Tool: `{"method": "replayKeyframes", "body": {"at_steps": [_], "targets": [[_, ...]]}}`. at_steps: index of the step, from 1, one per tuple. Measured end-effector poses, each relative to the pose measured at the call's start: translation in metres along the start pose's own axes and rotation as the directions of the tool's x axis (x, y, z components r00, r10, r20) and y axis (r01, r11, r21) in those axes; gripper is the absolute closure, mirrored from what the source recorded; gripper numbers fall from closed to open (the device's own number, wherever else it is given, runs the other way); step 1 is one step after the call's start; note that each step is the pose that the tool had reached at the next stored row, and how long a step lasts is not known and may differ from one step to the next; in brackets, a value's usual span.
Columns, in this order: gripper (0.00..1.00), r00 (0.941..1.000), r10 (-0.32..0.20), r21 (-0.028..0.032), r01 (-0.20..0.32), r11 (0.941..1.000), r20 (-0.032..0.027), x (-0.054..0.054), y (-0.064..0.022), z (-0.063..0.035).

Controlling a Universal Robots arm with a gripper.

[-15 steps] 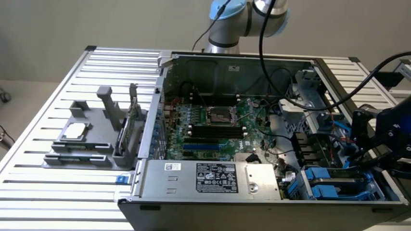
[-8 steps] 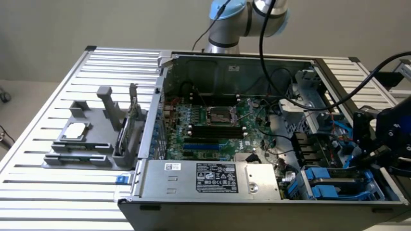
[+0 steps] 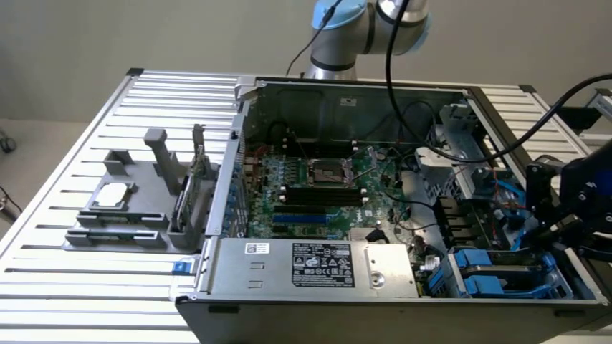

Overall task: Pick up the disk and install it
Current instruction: 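Insert the first disk wire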

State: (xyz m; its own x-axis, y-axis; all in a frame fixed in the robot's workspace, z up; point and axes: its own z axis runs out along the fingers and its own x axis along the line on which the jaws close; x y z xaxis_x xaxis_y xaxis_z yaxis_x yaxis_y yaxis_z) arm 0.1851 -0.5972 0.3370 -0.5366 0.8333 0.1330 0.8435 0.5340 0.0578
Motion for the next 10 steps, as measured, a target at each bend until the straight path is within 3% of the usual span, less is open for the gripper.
{"method": "replayKeyframes", "body": {"at_steps": [10], "targets": [[0.84, 1.0, 0.005, -0.0014, -0.005, 1.0, -0.0016, 0.0058, -0.0063, -0.0105]]}}
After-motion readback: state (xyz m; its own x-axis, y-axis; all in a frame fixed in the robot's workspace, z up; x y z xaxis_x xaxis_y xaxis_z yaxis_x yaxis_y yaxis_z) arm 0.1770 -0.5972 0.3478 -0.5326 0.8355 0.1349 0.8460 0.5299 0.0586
